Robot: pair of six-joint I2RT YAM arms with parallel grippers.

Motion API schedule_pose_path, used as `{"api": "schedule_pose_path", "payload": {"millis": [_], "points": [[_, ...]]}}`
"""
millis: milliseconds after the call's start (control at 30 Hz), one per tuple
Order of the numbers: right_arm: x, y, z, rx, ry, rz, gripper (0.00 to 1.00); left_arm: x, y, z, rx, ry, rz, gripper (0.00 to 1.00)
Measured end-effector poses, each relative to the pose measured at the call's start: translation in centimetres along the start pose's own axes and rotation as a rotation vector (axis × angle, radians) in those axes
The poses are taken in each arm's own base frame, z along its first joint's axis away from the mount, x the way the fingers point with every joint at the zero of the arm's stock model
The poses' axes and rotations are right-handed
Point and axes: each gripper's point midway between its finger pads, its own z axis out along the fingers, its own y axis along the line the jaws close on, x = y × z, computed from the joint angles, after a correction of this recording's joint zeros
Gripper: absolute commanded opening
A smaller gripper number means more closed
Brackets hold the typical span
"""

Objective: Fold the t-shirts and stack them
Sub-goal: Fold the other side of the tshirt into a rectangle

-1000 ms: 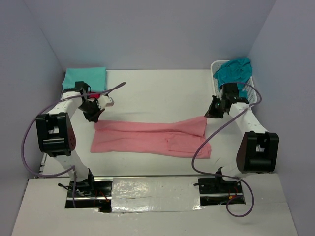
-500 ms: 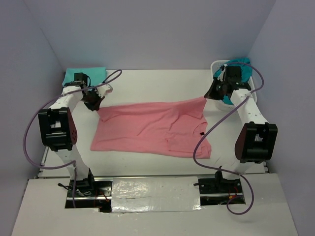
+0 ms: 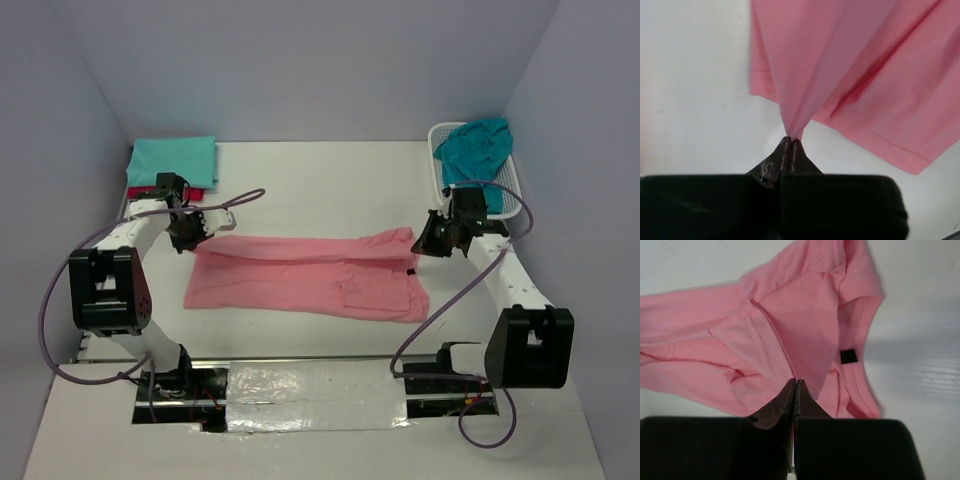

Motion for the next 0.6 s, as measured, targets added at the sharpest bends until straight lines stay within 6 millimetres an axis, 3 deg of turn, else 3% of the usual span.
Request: {"api": "schedule_pose_path", "payload": {"millis": [67,133,267,367,467,600], "points": [[0.0,-0.3,0.5,0.015,0.015,0.010,0.00,-0.8,1.2,0.1,-0.011,0.000,-0.005,0.00],[-1.2,-0.3,1.0,0.030,0.020,0.015,0.00,-2.3,3.8,0.0,-0.055,-0.017,-0.017,0.00],[-7.3,1.1,2.2,0.028,-0.042,-0.002,0.00,-5.7,10.5,0.1,-0.197,-0.080,-0.045,0.00],[-11.4,2.0,3.2,0.017,-0.096,-0.019,0.00,-6.7,13.4,0.6,-0.256,-0.093,-0.068,0.00],[-13.5,2.3,4.3,0.016,-0.111,-0.022,0.00,-6.8,15.1,1.7,-0.280,-0.085,-0.091,0.00],[-13.7,2.0,5.3,0.023,-0.092,-0.016,0.00,-6.2,15.0,2.9,-0.269,-0.063,-0.110,0.00]]}}
